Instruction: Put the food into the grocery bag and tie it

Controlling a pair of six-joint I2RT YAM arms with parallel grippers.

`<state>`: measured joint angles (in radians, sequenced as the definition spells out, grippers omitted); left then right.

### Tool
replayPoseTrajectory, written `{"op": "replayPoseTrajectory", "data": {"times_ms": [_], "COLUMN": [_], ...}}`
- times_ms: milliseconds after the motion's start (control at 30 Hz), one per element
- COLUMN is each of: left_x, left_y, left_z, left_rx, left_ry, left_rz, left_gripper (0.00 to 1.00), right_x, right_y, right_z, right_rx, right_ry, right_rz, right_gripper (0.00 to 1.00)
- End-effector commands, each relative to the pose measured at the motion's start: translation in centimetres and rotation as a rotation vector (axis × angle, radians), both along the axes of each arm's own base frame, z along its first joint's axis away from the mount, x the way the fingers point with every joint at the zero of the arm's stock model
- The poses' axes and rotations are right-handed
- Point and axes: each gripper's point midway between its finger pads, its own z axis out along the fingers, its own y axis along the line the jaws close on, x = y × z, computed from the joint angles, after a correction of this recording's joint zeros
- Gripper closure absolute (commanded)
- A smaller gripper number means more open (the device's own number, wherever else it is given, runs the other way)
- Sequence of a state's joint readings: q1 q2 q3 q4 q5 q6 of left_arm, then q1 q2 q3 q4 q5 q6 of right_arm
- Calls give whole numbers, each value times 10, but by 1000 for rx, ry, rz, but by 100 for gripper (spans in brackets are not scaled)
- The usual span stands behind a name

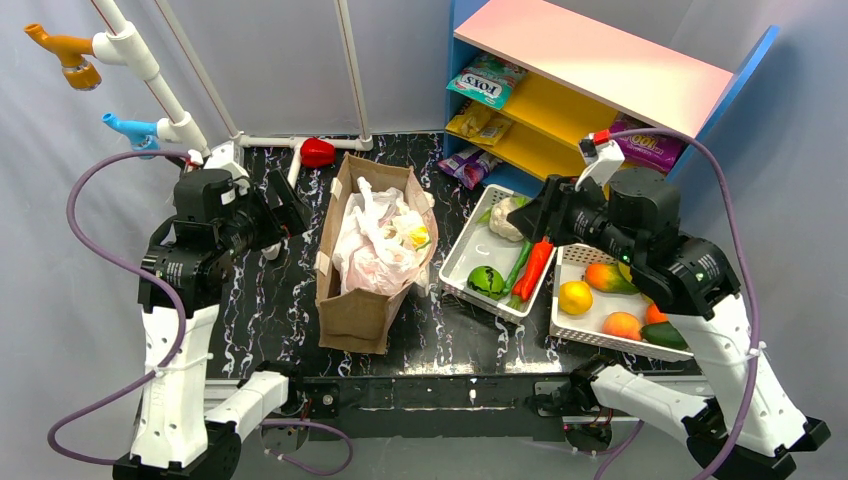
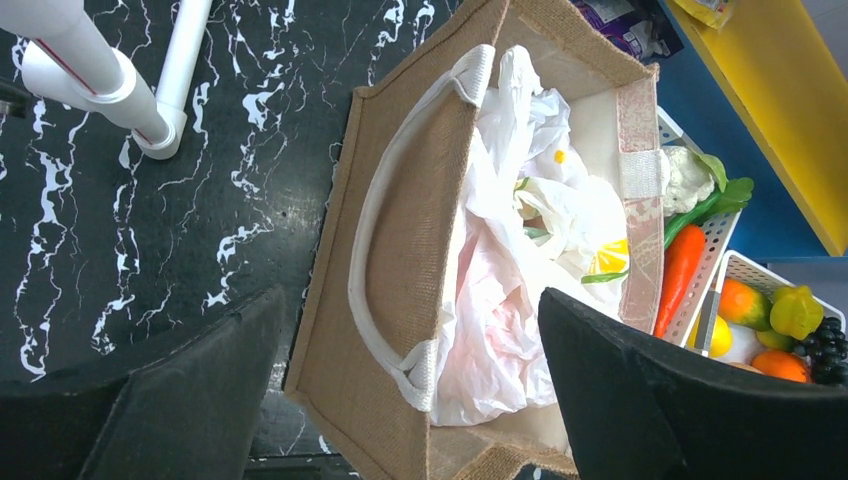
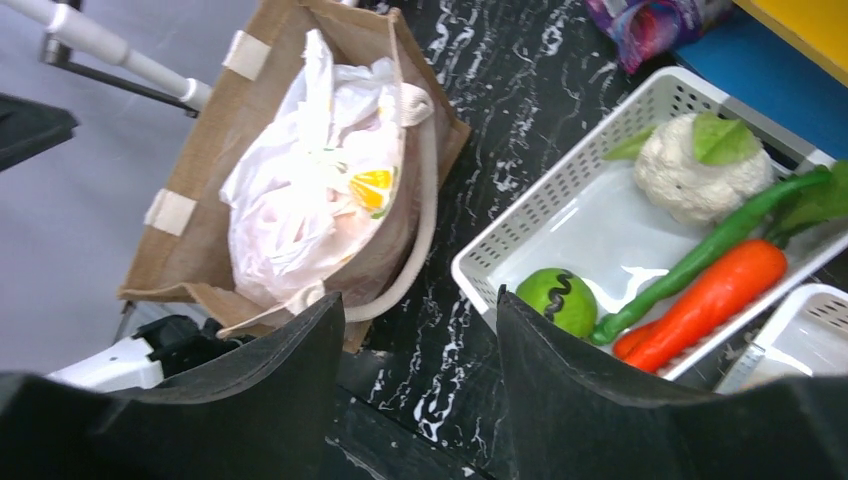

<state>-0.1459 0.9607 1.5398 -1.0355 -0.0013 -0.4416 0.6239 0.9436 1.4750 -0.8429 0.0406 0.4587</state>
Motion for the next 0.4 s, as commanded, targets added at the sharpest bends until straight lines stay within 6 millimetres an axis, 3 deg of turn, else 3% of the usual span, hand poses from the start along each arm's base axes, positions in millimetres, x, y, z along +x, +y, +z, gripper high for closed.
{"op": "replayPoseTrajectory", "data": {"times_ms": [0, 367], "left_x": [8, 14], "left_y": [3, 2], "left_z": [6, 4], "left_rx": [20, 16], "left_ry": [-34, -23], "left_rz": [2, 7], "left_gripper": [2, 2], "right_x": [-9, -4], "right_y": [17, 28], "right_z": [23, 1], "right_rx": [142, 168], "right_ry": [-21, 73], "right_rz": [63, 59], "right_gripper": [35, 30]}}
